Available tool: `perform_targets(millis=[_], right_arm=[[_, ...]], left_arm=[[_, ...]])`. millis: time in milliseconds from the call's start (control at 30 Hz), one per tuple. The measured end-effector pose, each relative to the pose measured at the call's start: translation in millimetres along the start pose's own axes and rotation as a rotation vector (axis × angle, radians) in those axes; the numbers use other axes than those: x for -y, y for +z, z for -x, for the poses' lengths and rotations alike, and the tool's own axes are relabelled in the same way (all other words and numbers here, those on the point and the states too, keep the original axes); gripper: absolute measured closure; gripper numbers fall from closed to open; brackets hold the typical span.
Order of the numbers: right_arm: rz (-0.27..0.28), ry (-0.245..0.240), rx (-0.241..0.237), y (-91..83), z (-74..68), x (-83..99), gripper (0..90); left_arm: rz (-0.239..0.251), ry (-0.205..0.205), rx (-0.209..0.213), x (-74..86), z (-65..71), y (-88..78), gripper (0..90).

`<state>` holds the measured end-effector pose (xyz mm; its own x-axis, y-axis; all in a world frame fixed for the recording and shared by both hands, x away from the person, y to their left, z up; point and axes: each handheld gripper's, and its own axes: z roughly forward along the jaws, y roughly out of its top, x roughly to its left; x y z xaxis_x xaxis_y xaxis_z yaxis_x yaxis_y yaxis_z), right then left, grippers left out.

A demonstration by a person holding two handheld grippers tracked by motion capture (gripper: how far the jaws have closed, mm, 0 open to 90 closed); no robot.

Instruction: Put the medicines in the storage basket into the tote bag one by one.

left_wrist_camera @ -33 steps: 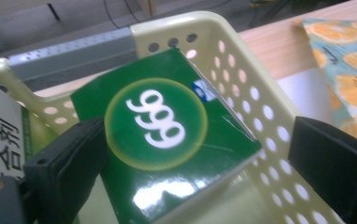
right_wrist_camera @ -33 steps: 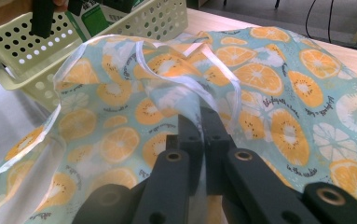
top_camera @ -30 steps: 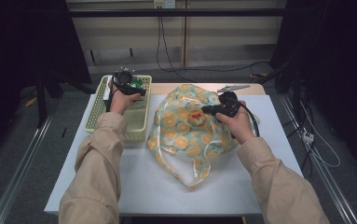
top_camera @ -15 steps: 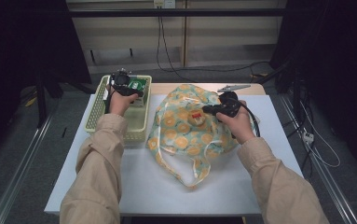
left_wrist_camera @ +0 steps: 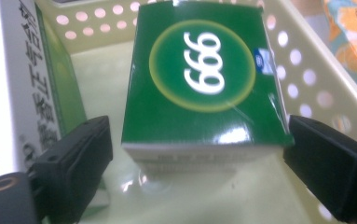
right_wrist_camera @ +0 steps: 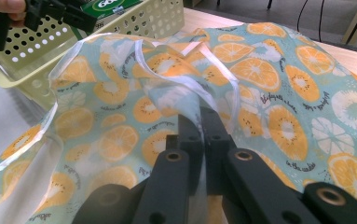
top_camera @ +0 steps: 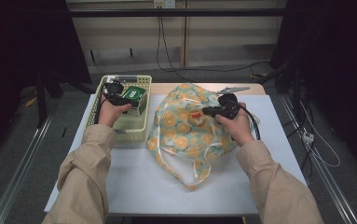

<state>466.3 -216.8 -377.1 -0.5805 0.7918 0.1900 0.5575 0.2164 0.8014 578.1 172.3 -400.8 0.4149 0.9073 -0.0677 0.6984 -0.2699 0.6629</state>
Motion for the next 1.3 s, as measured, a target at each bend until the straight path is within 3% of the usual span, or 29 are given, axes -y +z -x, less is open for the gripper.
perform_targets(millis=[167, 233, 300, 367, 467, 567, 800, 933, 1100, 1300], right_arm=[[0.003, 0.002, -0.001, -0.4, 1.4, -0.6, 89.8], [0.001, 0.005, 0.001, -0.2, 2.5, -0.1, 89.8], [0.001, 0.005, 0.001, -0.6, 3.0, 0.3, 89.8], [0.000, 0.005, 0.003, -1.6, 3.5, 0.6, 89.8], [0.005, 0.006, 0.004, -2.7, 3.4, 0.4, 89.8], [0.007, 0.007, 0.006, -2.1, 2.3, 0.9, 89.8], [0.004, 0.014, 0.005, 2.4, 0.0, 2.8, 89.8], [0.003, 0.010, 0.012, 2.7, -1.0, 2.4, 89.8], [0.014, 0.017, 0.017, -0.3, 0.6, 1.0, 89.8], [0.017, 0.024, 0.023, -1.4, 3.1, 1.6, 89.8]], left_arm=[[-0.001, 0.012, -0.025, -3.5, 12.3, 12.3, 4.9], [-0.008, 0.015, -0.023, -3.5, 12.7, 13.9, 12.5], [0.002, 0.000, -0.037, -4.2, 13.1, 13.6, 13.6], [-0.005, -0.002, -0.052, -4.5, 14.2, 11.4, 15.3], [-0.011, -0.020, -0.037, -5.1, 11.1, 1.2, 15.8], [0.000, -0.010, -0.028, -6.2, 7.7, -14.9, 16.0], [0.044, 0.015, 0.022, -8.9, 4.0, -59.5, 16.1], [0.053, 0.050, 0.082, -9.8, 6.4, -79.7, 16.2], [0.065, 0.117, 0.151, -12.5, 22.3, -100.6, 16.2], [0.110, 0.197, 0.248, -16.2, 55.9, -123.1, 16.2]])
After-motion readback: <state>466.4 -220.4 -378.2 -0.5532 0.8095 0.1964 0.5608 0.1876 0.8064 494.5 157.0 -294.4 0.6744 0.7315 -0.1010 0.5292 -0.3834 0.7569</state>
